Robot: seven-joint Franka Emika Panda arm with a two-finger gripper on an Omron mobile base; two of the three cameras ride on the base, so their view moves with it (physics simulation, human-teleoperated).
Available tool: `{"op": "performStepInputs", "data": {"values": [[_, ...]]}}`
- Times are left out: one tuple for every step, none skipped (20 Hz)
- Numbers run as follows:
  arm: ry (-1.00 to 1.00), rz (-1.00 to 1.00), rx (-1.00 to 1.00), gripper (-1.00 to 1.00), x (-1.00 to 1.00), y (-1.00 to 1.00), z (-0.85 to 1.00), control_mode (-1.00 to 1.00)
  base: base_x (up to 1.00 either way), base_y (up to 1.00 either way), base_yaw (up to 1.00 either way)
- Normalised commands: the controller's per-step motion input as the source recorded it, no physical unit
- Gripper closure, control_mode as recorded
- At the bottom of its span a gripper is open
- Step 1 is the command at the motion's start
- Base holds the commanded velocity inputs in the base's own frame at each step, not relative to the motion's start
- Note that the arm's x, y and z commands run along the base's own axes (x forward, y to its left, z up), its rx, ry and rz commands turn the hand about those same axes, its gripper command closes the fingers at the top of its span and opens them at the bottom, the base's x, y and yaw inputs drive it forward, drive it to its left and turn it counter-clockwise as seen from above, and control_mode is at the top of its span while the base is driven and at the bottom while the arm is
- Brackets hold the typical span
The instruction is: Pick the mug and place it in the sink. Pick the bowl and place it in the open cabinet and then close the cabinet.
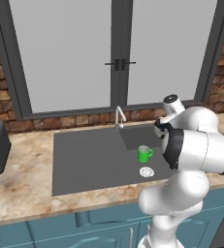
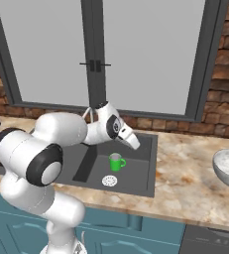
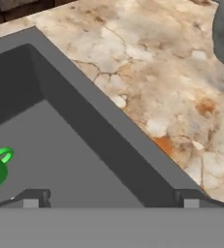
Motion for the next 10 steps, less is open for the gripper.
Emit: {"op": "performStepInputs", "data": {"values": [[-0.10,-0.49,0.04,-1.00,-0.04,-0.43,0.09,-1.00,0.00,0.00,0.00],[-0.12,-0.47,0.05,-1.00,-0.07,-0.37,0.08,-1.00,0.00,0.00,0.00],[-0.15,-0.44,0.04,-1.00,-0.10,-0.33,0.09,-1.00,0.00,0.00,0.00],[-0.17,-0.43,0.03,-1.00,-0.10,-0.31,0.11,-1.00,0.00,0.00,0.00],[-0.18,-0.41,0.03,-1.00,-0.09,-0.31,0.11,-1.00,0.00,0.00,0.00],[-0.19,-0.40,0.03,-1.00,-0.04,-0.32,0.10,-1.00,0.00,0.00,0.00],[-0.20,-0.40,0.03,-1.00,-0.06,-0.34,0.09,-1.00,0.00,0.00,0.00],[-0.21,-0.40,0.03,-1.00,-0.07,-0.34,0.12,-1.00,0.00,0.00,0.00],[-0.23,-0.40,0.02,-1.00,-0.04,-0.31,0.15,-1.00,0.00,0.00,0.00],[-0.26,-0.39,0.00,-1.00,-0.04,-0.23,0.19,-1.00,0.00,0.00,0.00]]}}
